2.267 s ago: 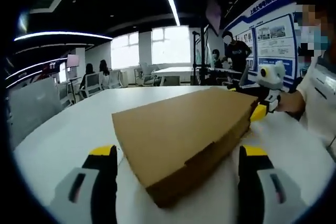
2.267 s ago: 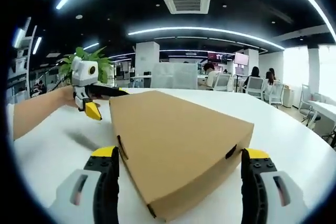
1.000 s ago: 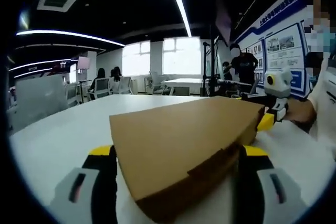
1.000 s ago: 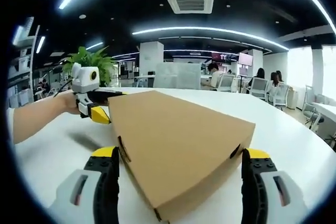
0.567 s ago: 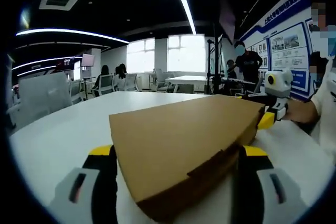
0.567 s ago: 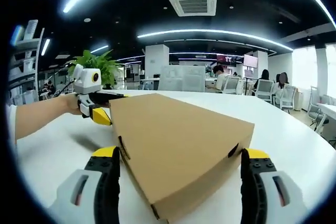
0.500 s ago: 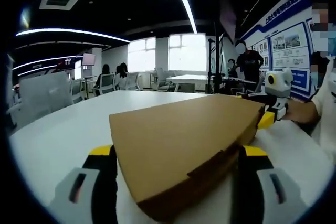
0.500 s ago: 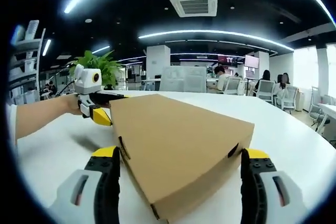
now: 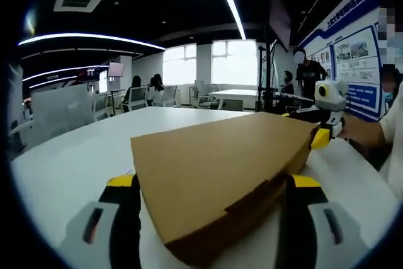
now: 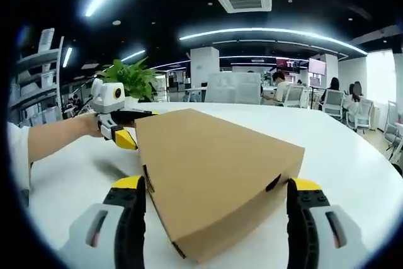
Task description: Operate the shoe box by opening the lid, removing the specified soft item, and placing it in the target area until the item is outside and the box remains undamaged.
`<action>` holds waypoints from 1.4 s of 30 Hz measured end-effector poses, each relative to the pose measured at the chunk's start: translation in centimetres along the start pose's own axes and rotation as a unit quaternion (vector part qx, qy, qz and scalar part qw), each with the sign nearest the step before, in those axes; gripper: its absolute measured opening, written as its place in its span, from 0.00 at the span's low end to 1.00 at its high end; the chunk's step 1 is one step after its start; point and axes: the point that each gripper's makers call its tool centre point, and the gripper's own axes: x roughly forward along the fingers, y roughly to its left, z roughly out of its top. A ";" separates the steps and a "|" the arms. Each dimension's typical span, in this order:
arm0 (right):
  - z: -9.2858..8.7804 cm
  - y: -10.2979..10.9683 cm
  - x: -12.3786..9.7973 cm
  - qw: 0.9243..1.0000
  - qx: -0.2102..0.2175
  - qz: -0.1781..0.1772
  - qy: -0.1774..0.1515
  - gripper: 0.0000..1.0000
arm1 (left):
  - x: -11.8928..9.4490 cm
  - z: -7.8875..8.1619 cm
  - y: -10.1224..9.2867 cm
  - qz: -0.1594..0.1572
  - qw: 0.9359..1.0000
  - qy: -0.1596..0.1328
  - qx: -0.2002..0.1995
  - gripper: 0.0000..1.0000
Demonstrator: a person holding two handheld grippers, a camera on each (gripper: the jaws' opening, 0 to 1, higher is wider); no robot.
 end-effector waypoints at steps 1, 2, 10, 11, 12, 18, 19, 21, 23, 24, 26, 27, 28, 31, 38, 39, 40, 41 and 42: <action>0.0 0.1 0.1 1.000 -0.003 -0.001 -0.001 0.96 | 0.0 -0.1 -0.2 0.004 1.000 0.002 0.001 0.99; -0.2 0.1 0.1 1.000 -0.015 -0.002 0.002 0.96 | -0.1 -0.1 -0.5 0.007 1.000 0.003 0.000 0.99; -1.1 -0.3 -0.3 0.997 -0.063 0.030 0.023 0.94 | -1.1 -0.3 -1.9 0.037 0.999 -0.001 -0.018 0.98; -1.1 -0.2 -0.5 0.997 -0.058 0.034 0.023 0.94 | -1.2 -0.3 -2.0 0.040 0.999 -0.003 -0.018 0.98; -0.8 0.0 -0.8 0.998 -0.040 0.041 0.016 0.94 | -1.2 -0.4 -1.9 0.042 0.999 -0.009 -0.018 0.98; 0.1 -0.4 -1.4 0.999 0.019 0.048 -0.011 0.95 | -1.8 -0.3 -1.5 0.052 0.998 0.009 -0.025 0.94; 0.3 -0.2 -1.1 0.999 0.027 0.044 -0.019 0.97 | -1.9 0.1 -1.6 0.054 0.998 0.007 -0.022 0.94; 0.2 0.3 -0.9 0.999 0.015 0.040 -0.017 0.99 | -1.9 0.5 -1.9 0.059 0.998 0.008 -0.021 0.94; 0.3 0.2 -0.8 0.999 0.003 0.032 -0.019 1.00 | -1.7 0.4 -2.0 0.063 0.998 0.014 -0.023 0.98; 0.7 0.1 -0.6 0.999 -0.011 0.027 -0.027 1.00 | -1.5 0.4 -2.2 0.063 0.998 0.013 -0.022 0.99; 0.3 0.4 -0.3 1.000 -0.011 0.023 -0.015 1.00 | -1.6 0.2 -2.0 0.074 0.997 0.012 -0.020 0.98; 0.3 0.3 -0.5 1.000 -0.009 0.020 -0.016 0.99 | -1.7 0.2 -1.9 0.074 0.997 0.009 -0.022 0.97; 0.3 0.3 -0.6 1.000 -0.008 0.022 -0.018 0.98 | -1.7 0.2 -2.0 0.074 0.997 0.007 -0.022 0.97; 0.3 0.2 -1.0 0.999 -0.001 0.033 -0.014 0.93 | -2.4 0.1 -2.2 0.074 0.997 -0.003 -0.026 0.94; -0.1 0.8 -1.1 0.999 -0.012 0.036 -0.004 0.92 | -3.0 0.0 -3.6 0.091 0.996 -0.011 -0.020 0.92; -0.1 1.3 -1.3 0.999 -0.016 0.034 -0.007 0.92 | -3.3 -0.1 -3.8 0.094 0.995 -0.016 -0.020 0.92; -0.3 1.8 -1.3 0.999 -0.021 0.030 -0.010 0.93 | -3.5 -0.1 -4.1 0.096 0.995 -0.023 -0.020 0.91; -0.3 1.2 -1.2 0.999 -0.023 0.028 -0.012 0.94 | -3.6 -0.1 -4.2 0.098 0.995 -0.027 -0.020 0.91; -0.3 1.0 -1.2 0.999 -0.023 0.028 -0.013 0.94 | -3.7 -0.1 -4.4 0.099 0.994 -0.030 -0.020 0.91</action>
